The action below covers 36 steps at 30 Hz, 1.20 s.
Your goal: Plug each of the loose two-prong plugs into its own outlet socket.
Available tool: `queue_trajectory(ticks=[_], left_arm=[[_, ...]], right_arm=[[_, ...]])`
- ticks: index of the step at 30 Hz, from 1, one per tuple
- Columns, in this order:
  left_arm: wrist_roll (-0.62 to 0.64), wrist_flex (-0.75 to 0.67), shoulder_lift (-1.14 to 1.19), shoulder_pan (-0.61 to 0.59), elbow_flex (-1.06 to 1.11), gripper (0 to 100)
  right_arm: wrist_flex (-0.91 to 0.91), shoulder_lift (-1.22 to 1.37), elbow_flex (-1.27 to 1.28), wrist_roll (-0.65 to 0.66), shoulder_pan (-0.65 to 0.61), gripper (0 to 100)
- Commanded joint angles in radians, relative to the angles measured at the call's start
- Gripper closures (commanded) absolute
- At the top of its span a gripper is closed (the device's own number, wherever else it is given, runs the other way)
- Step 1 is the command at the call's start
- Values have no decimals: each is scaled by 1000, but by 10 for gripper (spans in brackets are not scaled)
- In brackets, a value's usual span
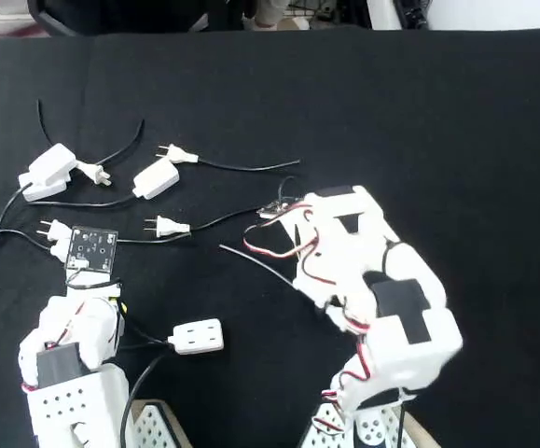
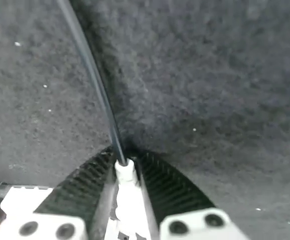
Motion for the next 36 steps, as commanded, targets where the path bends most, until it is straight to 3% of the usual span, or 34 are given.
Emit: queue_trajectory(ticks=[1,13,17,21,29,36], left_arm=[[5,9,-3,-12,-12,859],[0,8,-3,-8,-8,859],[-2,6,-3,-10,-8,859],[-2,5,-3,-7,-8,859],[-2,6,-3,-10,-8,859],[-2,9,-3,-12,-8,859]], right_arm=[[-106,-79,94,-17,-8,986],[-133,-159,148,38,-48,959],[-61,-159,145,51,-115,863],[34,-160,120,51,-169,860],[292,-168,-71,101,-107,859],[313,-168,-44,107,-110,860]])
